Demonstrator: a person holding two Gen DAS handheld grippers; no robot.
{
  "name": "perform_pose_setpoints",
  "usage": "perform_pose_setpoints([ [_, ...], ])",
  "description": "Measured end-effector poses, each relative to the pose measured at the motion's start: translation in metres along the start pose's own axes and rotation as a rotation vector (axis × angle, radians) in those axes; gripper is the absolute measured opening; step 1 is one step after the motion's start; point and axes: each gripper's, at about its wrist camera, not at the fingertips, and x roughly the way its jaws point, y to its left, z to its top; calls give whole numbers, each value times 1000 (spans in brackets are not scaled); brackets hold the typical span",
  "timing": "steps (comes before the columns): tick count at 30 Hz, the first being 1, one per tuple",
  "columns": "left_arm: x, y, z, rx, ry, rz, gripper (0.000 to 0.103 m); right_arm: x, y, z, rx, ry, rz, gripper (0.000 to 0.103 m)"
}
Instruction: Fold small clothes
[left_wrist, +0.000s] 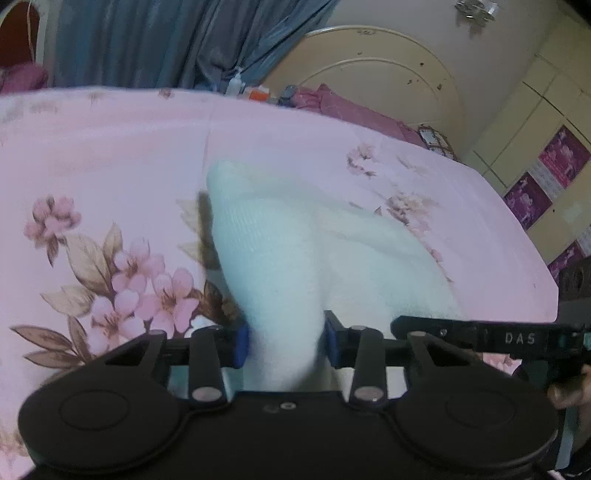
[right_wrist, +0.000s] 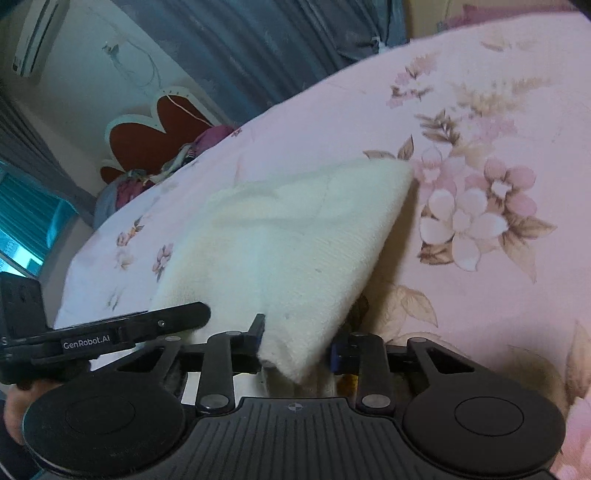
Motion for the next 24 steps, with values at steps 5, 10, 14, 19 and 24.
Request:
perform_pose_setpoints([
  [5, -30, -2, 4, 61, -29, 15, 36, -13, 29, -2, -31, -32, -25, 30],
  [10, -70, 21, 3, 81, -61, 32, 36, -8, 79, -8, -77, -43, -23, 30],
  [14, -101, 53, -3, 74, -74, 61, 36, 13, 123, -17, -109, -30, -5, 30],
  [19, -138, 111, -16, 28, -75, 101, 36, 49, 173, -35, -144, 11, 37, 30],
  [24, -163, 173, -35, -43, -62, 120, 36, 98, 217, -55, -159, 66, 76, 30],
])
